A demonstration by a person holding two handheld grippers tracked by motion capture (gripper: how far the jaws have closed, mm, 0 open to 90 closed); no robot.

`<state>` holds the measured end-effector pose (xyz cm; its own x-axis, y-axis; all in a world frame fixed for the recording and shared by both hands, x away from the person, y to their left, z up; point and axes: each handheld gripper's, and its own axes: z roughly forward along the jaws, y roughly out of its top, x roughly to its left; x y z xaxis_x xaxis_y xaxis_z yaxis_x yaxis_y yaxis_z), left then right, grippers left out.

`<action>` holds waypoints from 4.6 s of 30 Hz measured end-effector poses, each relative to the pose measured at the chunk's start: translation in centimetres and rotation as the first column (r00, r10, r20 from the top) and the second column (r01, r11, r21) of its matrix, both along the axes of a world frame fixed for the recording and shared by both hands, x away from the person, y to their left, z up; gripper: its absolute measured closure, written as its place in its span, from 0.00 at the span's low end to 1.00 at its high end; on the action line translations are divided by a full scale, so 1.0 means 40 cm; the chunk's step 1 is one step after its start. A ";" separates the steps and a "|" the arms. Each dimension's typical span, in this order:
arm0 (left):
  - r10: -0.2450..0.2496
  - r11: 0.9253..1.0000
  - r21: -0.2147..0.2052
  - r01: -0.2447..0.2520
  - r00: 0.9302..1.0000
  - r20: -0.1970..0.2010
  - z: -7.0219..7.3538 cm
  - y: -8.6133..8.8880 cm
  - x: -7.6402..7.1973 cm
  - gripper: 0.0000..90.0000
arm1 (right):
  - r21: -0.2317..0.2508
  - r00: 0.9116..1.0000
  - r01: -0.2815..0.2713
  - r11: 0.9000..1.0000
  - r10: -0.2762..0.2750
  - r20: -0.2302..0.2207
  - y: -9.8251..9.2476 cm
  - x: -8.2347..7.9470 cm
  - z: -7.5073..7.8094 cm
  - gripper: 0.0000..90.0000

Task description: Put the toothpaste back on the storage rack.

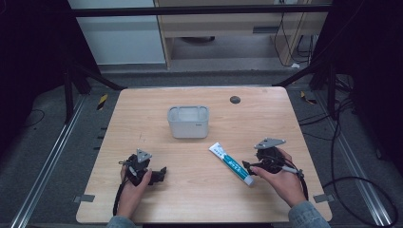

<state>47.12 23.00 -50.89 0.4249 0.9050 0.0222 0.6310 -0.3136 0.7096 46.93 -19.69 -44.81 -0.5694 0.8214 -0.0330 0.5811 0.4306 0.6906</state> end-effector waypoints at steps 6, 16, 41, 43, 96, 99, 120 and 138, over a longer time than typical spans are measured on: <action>0.000 1.000 -0.004 0.000 1.000 0.001 0.000 0.000 -0.001 0.00 | -0.029 0.998 -0.040 0.999 0.039 -0.049 0.044 0.001 0.028 0.39; 0.008 1.000 -0.006 -0.008 1.000 0.000 0.000 -0.006 0.013 0.00 | -0.079 0.991 -0.082 0.994 0.073 -0.108 0.124 0.017 0.040 0.39; -0.016 1.000 -0.002 0.016 1.000 -0.002 0.000 -0.004 -0.006 0.00 | -0.128 0.981 -0.129 0.983 0.107 -0.164 0.200 0.055 0.031 0.58; -0.022 1.000 -0.002 0.022 1.000 0.000 0.000 -0.002 -0.010 0.00 | -0.128 0.978 -0.130 0.983 0.105 -0.182 0.203 0.063 0.029 0.57; -0.028 1.000 -0.001 0.028 1.000 -0.002 0.000 -0.001 -0.013 0.00 | -0.195 0.961 -0.072 0.978 0.016 -0.276 0.255 0.169 -0.061 0.71; -0.027 1.000 -0.001 0.027 1.000 -0.002 0.000 -0.001 -0.013 0.00 | -0.198 0.960 -0.071 0.978 0.013 -0.279 0.256 0.169 -0.060 0.73; -0.026 1.000 -0.003 0.026 1.000 -0.001 0.000 -0.002 -0.013 0.00 | -0.089 0.978 -0.021 0.996 0.002 -0.207 0.200 0.149 0.029 0.88; -0.026 1.000 -0.003 0.026 1.000 -0.001 0.000 -0.002 -0.012 0.00 | -0.025 0.991 0.006 1.000 -0.009 -0.131 0.153 0.151 0.128 0.88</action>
<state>46.62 22.92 -50.90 0.4487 0.8935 0.0193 0.6232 -0.3283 0.7098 52.99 -13.55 -39.70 -0.5638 0.8256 0.0216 0.6694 0.4415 0.5975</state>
